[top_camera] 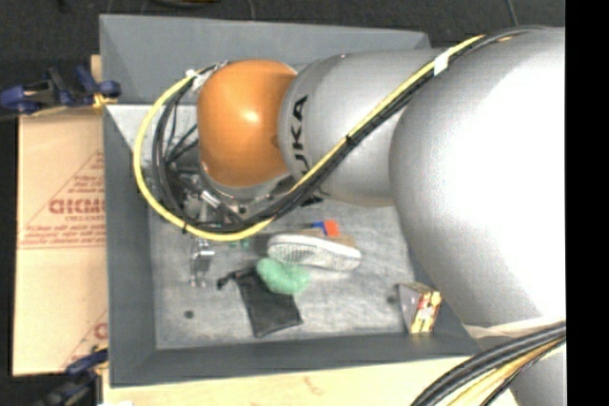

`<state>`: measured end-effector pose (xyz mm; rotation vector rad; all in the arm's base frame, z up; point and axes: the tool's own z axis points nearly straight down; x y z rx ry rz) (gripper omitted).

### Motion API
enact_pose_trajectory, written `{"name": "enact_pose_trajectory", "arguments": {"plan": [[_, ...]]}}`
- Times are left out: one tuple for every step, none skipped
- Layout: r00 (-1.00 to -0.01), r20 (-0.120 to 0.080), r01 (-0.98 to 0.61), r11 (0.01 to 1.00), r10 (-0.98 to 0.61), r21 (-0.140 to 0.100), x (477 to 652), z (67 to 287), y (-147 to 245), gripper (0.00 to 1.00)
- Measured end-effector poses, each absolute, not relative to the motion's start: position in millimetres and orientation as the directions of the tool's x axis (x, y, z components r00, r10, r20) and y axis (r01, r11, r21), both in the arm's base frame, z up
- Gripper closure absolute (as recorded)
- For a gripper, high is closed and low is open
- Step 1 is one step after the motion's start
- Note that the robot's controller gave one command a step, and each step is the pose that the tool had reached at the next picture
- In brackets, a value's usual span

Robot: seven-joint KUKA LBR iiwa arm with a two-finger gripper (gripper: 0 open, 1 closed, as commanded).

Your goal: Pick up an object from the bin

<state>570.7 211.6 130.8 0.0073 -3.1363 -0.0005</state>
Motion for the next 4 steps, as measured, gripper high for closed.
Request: {"name": "enact_pose_trajectory", "arguments": {"plan": [[-1.0,-0.002,0.0,1.0,0.0,0.002,573.0,136,211,0.0],[-0.998,-0.006,-0.064,0.998,-0.064,0.003,563.4,128,196,0.0],[-0.994,-0.002,-0.113,0.994,-0.113,0.001,546.2,113,147,0.0],[-0.989,-0.002,-0.15,0.989,-0.15,-0.002,511.2,110,128,0.0]]}}
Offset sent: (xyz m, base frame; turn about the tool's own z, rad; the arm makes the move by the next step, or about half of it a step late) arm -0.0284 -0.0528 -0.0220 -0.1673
